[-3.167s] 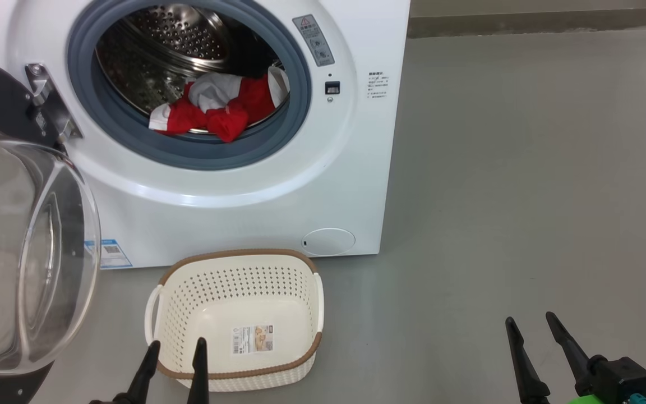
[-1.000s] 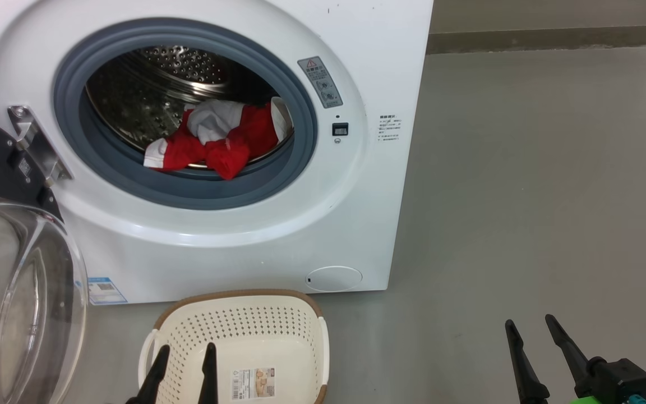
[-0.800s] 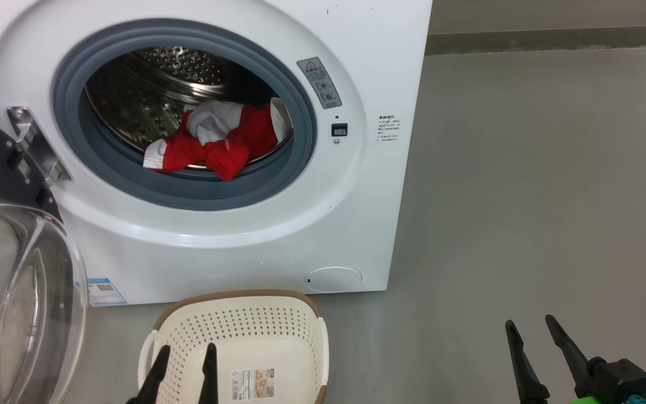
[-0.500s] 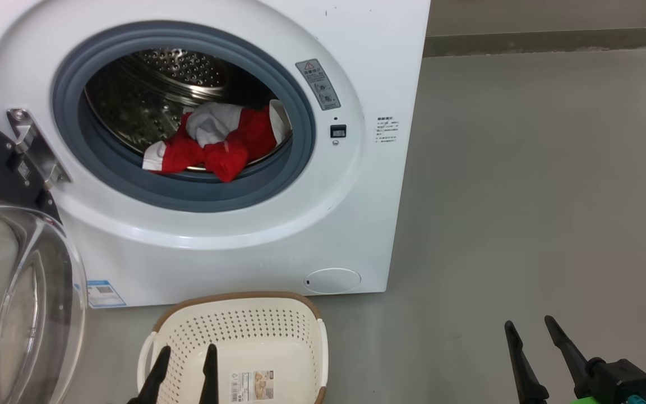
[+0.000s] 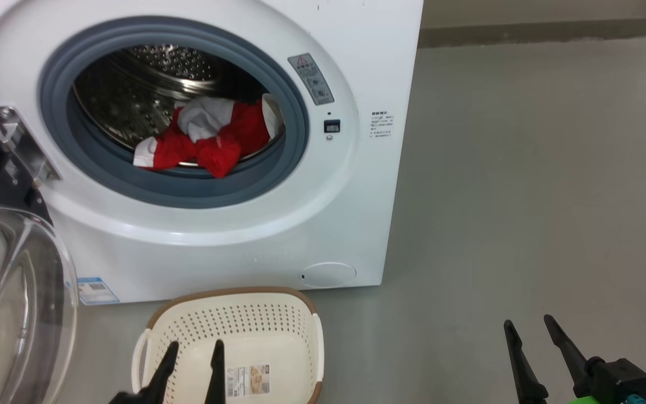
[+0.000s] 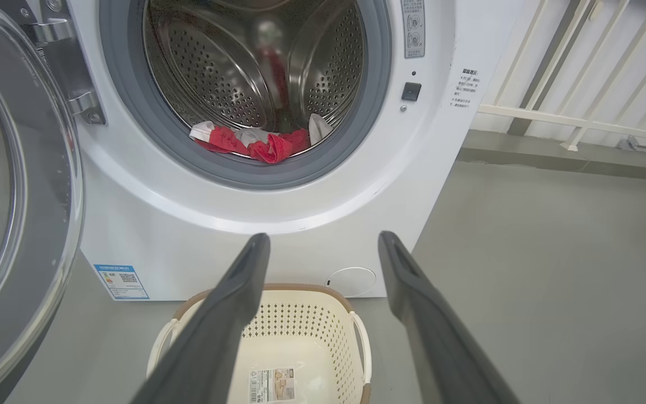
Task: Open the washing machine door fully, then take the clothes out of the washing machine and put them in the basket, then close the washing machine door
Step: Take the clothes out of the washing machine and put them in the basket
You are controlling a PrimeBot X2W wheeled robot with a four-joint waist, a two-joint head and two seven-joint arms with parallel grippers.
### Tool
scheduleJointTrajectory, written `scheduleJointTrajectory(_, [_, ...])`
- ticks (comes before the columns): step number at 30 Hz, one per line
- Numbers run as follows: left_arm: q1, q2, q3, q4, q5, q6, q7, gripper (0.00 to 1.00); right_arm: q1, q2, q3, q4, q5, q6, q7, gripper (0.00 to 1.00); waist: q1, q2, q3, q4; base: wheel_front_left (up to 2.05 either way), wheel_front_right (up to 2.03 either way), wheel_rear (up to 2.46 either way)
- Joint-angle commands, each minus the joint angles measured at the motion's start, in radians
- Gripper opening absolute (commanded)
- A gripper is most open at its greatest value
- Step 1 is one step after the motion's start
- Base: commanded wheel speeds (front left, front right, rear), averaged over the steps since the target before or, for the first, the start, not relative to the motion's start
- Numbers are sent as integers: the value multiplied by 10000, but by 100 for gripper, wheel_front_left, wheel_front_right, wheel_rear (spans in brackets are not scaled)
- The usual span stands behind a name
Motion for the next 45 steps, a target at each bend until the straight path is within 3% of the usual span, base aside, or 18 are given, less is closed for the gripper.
scheduleJointTrajectory(1, [-574, 46, 269, -158, -113, -81, -102, 100, -337, -133, 262, -274, 113, 63, -65, 100, 0, 0, 210, -48, 0, 0, 0])
scheduleJointTrajectory(16, [-4832, -185, 43, 4364, -840, -972, -688, 100, -1355, -133, 369, -708, -154, 63, -65, 100, 0, 0, 2338, -634, 0, 0, 0])
scheduleJointTrajectory(21, [-6338, 1, 240, 5870, -1051, -1354, -877, 100, -1589, -133, 403, -754, -54, 63, -65, 100, 0, 0, 2909, -939, 0, 0, 0])
scheduleJointTrajectory(33, [-9713, 1090, 832, 7932, -1505, -1878, -875, 100, -2289, -133, 700, -871, 562, 63, -65, 100, 0, 0, 4369, -1754, 0, 0, 0])
scheduleJointTrajectory(45, [-11995, 2373, 1138, 8899, -1662, -1999, -492, 100, -2946, -133, 1359, -918, 1206, 63, -65, 100, 0, 0, 5461, -2625, 0, 0, 0])
